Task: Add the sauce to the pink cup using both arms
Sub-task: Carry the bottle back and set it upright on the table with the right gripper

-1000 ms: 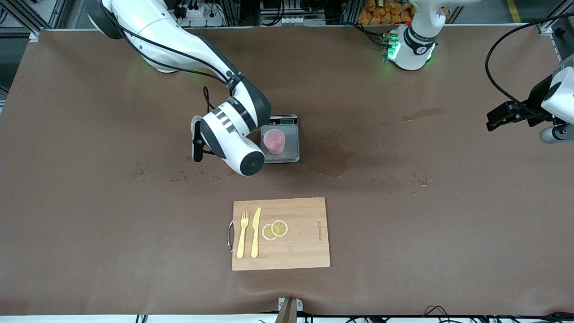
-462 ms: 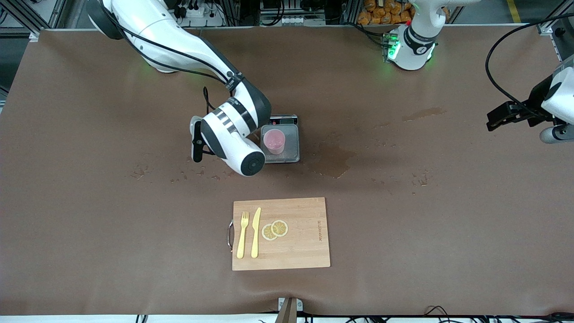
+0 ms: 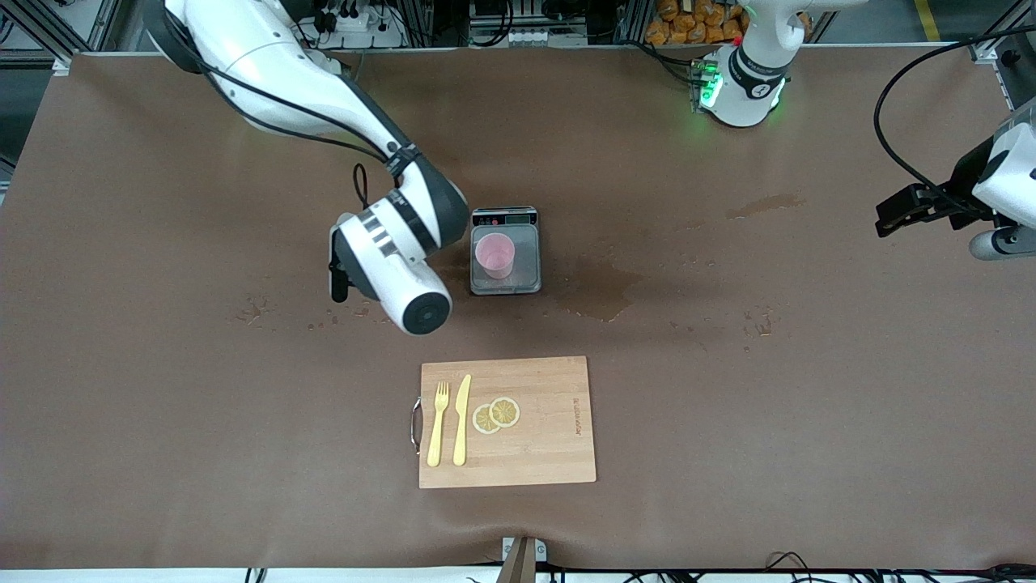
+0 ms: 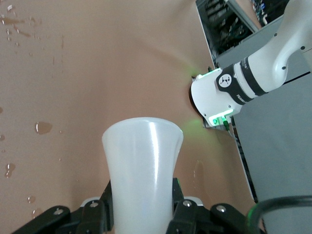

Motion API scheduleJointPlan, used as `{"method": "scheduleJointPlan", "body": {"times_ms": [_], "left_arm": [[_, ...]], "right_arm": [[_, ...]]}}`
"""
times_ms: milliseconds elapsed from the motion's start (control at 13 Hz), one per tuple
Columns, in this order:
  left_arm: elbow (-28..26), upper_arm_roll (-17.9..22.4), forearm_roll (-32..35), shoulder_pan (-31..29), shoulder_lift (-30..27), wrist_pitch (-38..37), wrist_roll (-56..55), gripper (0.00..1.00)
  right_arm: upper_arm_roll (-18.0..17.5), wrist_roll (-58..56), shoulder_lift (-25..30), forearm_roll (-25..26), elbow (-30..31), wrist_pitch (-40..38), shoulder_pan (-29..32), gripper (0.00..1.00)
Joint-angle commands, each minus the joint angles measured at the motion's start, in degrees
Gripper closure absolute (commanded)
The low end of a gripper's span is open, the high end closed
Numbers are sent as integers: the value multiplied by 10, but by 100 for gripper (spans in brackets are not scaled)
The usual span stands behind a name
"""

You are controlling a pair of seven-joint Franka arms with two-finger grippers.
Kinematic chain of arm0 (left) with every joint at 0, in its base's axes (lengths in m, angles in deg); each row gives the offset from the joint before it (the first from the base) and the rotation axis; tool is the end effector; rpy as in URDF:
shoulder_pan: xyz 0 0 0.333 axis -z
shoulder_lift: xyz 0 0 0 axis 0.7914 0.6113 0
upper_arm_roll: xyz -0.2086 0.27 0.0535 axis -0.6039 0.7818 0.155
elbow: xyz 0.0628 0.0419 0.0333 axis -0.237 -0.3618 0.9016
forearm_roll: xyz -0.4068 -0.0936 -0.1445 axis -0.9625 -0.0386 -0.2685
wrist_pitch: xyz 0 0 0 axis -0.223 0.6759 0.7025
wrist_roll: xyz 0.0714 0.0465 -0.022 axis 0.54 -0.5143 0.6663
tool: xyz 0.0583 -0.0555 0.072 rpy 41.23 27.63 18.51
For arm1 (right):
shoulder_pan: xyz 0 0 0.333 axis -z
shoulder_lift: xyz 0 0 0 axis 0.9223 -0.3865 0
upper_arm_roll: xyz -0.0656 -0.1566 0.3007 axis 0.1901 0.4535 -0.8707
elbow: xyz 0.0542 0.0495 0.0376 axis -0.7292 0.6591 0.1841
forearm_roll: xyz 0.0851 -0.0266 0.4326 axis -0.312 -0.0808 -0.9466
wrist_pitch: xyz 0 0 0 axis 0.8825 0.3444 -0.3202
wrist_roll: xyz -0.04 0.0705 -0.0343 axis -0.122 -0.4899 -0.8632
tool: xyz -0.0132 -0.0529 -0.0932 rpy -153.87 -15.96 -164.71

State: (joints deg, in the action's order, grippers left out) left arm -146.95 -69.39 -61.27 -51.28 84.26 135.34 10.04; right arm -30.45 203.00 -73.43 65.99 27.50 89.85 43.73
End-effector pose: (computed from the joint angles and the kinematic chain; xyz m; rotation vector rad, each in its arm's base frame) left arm 0.6178 -0.0433 0.6382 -3.0932 -0.1155 0.0641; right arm 0.6100 0.3409 0.2849 1.6466 -1.5628 -0.3084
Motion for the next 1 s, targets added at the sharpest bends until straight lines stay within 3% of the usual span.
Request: {"method": "scheduleJointPlan", "body": {"times_ms": [0,385,923], "left_arm": [[1,2,-8,6,2,-1,12,0],[0,-7,-9,6,6,0,3,0],[-2,-11,-9,3,5,0,0,0]], "right_arm": [[-9,-76,18,-55,-7,0,55,48],[-9,-218,22,-98,-19,-1,130,48],[-6,-593,29,-99,-44,11,296,48]]}}
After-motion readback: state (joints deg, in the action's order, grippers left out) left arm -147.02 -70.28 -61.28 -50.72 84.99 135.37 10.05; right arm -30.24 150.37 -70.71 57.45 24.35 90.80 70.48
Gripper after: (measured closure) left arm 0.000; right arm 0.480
